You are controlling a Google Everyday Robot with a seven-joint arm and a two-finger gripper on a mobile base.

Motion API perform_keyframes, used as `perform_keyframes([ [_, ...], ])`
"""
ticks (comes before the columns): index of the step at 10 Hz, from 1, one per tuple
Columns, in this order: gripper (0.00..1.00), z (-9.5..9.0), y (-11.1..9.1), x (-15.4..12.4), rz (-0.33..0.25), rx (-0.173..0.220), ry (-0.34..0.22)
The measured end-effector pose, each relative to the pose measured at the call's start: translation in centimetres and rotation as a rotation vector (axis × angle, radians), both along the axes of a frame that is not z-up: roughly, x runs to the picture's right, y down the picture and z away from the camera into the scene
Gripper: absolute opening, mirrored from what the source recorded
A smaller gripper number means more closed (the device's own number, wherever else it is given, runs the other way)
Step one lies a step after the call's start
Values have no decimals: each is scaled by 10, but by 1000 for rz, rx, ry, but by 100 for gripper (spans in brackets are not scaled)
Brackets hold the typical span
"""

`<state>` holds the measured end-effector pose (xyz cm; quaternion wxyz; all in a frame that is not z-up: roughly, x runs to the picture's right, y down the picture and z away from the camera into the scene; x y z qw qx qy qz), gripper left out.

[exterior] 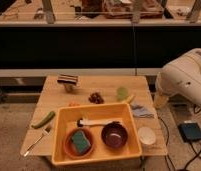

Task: Place banana in plastic cup

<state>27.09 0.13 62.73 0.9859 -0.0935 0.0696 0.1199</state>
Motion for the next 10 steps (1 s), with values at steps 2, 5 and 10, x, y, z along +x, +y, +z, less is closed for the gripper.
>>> perform_keyframes([
  [2,80,7,-4,-2,-62,-3,-50],
  [5,80,48,-29,-9,-234,-25,-180],
  [10,80,116,-59,-24,-567,-67,-344],
])
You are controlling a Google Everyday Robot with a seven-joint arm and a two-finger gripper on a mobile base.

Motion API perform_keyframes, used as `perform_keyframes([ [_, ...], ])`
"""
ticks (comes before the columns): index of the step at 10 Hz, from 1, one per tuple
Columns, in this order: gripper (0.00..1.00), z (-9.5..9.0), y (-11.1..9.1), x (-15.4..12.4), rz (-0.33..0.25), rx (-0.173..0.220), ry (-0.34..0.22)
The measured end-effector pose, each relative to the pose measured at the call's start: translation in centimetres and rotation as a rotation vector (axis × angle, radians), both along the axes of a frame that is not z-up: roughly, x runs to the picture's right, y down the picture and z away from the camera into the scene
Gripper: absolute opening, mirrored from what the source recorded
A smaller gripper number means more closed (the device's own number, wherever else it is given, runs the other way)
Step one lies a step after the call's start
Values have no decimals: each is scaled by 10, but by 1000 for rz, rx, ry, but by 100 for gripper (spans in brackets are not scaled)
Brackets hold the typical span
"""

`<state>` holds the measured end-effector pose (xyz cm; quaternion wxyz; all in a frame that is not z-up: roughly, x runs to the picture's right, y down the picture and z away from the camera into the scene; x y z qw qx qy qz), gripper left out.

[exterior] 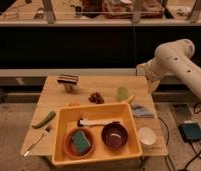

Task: Place banana in plastic cup

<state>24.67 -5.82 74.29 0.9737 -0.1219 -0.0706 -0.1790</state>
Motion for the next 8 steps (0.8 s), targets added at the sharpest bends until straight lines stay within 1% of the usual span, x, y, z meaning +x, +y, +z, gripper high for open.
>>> perform_keyframes([
  [1,80,10,-3,4,-44,15,21],
  [2,80,20,-2,14,-41,27,45],
  [3,80,27,-1,24,-29,29,47],
  [4,80,34,2,36,-34,27,22],
  [5,80,39,4,39,-39,19,0],
  [6,80,49,8,37,-46,2,-46],
  [7,80,62,14,35,-67,-36,-96],
  [8,80,75,21,32,-88,-83,-111],
])
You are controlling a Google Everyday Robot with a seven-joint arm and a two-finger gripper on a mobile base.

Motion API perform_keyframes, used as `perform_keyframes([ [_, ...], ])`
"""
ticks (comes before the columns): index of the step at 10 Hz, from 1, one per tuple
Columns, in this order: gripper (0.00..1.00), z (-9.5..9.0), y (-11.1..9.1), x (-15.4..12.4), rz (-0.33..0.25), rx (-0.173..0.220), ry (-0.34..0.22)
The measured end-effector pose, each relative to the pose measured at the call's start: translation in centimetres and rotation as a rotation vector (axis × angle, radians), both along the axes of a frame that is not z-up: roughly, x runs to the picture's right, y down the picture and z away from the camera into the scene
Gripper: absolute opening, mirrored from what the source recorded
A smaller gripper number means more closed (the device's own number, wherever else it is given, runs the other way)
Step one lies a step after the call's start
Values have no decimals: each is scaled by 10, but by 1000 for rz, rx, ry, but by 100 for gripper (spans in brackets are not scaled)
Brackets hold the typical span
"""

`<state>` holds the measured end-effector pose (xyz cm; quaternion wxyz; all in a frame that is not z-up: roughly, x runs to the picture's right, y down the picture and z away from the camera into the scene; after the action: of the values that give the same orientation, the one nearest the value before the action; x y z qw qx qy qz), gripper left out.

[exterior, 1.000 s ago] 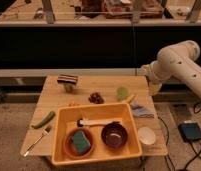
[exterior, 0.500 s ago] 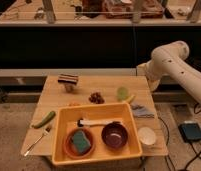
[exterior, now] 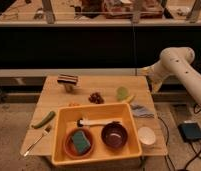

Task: Place banana in plastic cup

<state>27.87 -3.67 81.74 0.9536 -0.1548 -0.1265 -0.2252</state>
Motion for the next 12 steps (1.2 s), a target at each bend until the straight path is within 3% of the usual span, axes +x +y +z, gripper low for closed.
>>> perform_keyframes([
  [2,80,8,5,-3,-17,-32,-10],
  [6,80,9,4,-3,-21,-27,-25],
  [8,80,19,12,1,-30,-36,-41],
  [10,80,46,28,-2,-62,-66,-50],
  [12,80,59,38,1,-77,-87,-57],
])
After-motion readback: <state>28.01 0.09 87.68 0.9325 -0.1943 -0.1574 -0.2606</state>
